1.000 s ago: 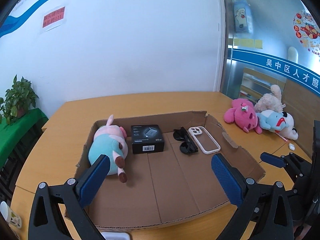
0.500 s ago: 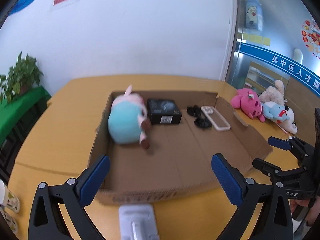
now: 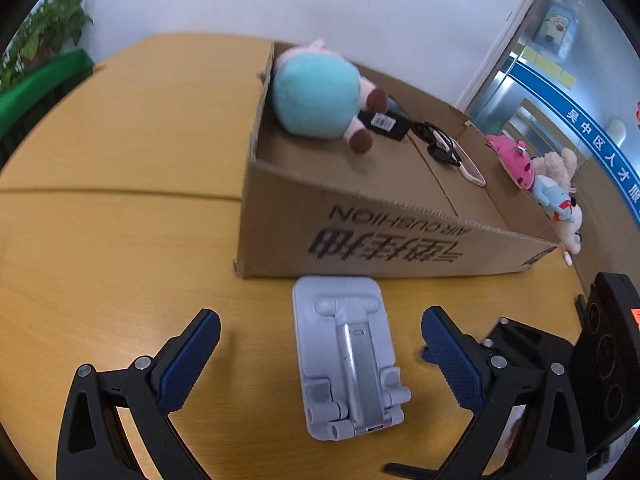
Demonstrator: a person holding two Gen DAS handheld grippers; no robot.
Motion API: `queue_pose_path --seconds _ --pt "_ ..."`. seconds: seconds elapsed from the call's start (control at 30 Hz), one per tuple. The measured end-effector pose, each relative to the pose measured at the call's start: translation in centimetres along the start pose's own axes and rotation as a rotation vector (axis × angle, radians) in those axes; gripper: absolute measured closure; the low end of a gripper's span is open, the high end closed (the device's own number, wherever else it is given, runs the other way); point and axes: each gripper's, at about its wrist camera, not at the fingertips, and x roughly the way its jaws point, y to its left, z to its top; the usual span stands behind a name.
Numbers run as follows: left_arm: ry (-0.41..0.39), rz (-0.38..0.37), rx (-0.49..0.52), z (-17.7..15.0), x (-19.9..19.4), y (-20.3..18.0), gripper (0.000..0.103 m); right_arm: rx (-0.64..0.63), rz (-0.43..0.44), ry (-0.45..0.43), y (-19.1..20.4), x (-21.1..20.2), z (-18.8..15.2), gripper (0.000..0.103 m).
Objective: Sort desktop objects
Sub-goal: 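Move the left tool to the white phone stand and grasp it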
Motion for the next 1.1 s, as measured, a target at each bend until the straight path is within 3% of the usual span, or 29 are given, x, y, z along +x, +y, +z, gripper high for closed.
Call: queue_pose_path --seconds 0.1,0.3,0.33,0.4,0.5,0.57,0.83,1.1 --pt "0.061 -0.051 -0.005 -0.6 1.7 0.0 0.010 0.009 -0.001 0.016 0.6 1.9 0.6 0.022" --pt "0.061 0.008 0.053 -0.8 2.4 -2.0 0.018 0.027 -0.046 0.008 0.3 2.5 1.2 0.022" --pt "0.065 0.005 0.061 -0.9 2.4 -2.5 0.029 0.046 -0.045 -0.001 -0.1 2.1 1.0 0.022" --pt "0.069 0.021 0.069 -1.3 2.6 -3.5 0.038 0.044 -0.050 -0.001 -0.2 1.9 0.8 0.023" --pt "0.070 0.032 0.043 -1.6 2.7 -4.5 0.059 0.033 -0.106 0.002 -0.3 1.0 -0.5 0.024" --pt "0.073 0.002 -0.013 -1.9 2.8 -5.2 0.059 0.033 -0.123 0.003 -0.4 0.5 -1.0 0.023" --pt "0.077 -0.007 -0.041 -3.0 3.7 -9.1 0.059 0.117 -0.183 -0.012 -1.6 -3.0 -4.8 0.022" --pt "0.072 -0.046 -0.062 -3.4 3.5 -11.7 0.060 0.195 -0.173 -0.082 -3.3 -5.8 -6.1 0.025"
